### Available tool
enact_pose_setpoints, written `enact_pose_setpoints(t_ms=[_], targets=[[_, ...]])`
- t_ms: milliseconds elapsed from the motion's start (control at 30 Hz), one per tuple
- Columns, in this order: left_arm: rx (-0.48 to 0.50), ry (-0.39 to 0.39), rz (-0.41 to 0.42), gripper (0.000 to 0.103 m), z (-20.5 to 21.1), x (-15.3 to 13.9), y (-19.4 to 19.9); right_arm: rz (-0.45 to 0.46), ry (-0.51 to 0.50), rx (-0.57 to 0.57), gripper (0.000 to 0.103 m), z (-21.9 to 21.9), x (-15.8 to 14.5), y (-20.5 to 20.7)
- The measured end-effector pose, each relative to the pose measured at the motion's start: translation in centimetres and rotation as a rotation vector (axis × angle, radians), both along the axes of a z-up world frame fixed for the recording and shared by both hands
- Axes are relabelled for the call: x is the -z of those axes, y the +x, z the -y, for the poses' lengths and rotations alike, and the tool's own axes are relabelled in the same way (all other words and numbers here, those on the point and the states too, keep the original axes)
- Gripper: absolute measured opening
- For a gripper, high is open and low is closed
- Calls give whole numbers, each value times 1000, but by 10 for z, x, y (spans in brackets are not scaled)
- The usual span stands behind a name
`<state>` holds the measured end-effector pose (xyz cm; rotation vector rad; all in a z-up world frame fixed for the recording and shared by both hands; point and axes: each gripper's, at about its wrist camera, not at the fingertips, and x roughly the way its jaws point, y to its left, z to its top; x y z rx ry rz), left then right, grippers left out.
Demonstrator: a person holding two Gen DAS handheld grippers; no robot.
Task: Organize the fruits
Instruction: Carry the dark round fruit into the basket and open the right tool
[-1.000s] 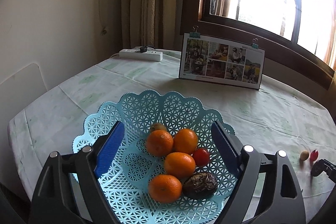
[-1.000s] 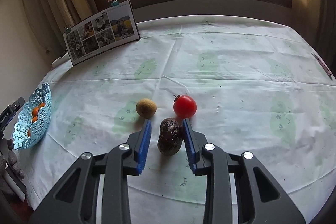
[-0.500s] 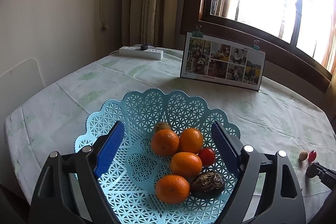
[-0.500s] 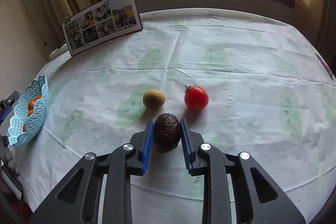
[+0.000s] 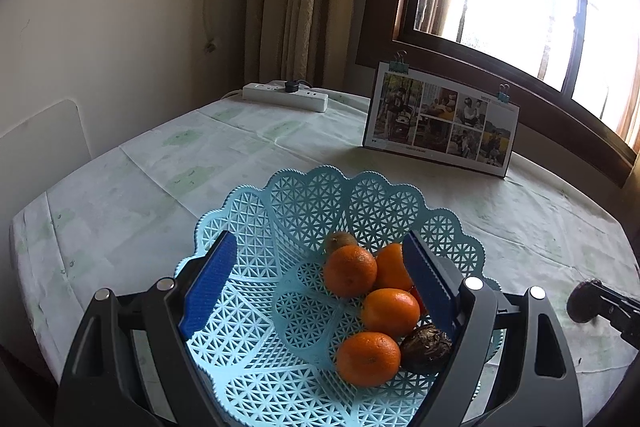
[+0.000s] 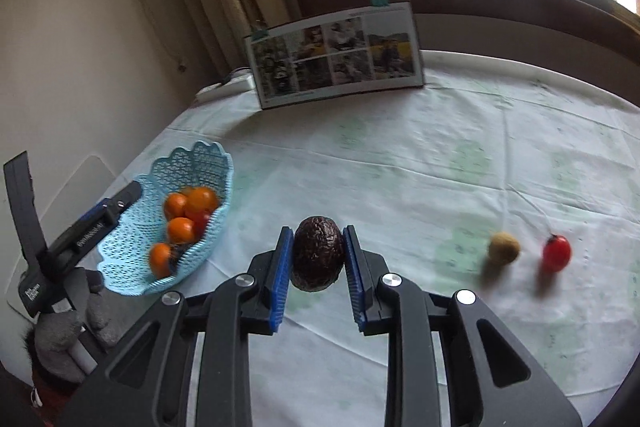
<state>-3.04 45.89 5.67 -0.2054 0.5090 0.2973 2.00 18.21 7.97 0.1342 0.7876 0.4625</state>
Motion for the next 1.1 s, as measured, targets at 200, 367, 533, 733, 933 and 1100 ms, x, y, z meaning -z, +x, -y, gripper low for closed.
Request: enact_pose_setpoints(t_ms=[200,367,533,733,933,1100], targets=[[-6,12,5,86,-5,0,-6,10,37,-146,26,-66,-8,8],[-35,13,7,86,-16,0,-14,12,39,-209,26,-104,-5,14],[-63,7,7,94,-26,0,-17,2,56,-199,27,-113,0,21],[-59,10,19,97,-22,-1,-15,-12,63,-149,27,-94,6,24],[-16,24,9,99,-5,-2,-10,-37,69,-83,27,-62,17,24],[10,40,8,100,10,-5,-5,-59,81,-12,27,-27,26,24]])
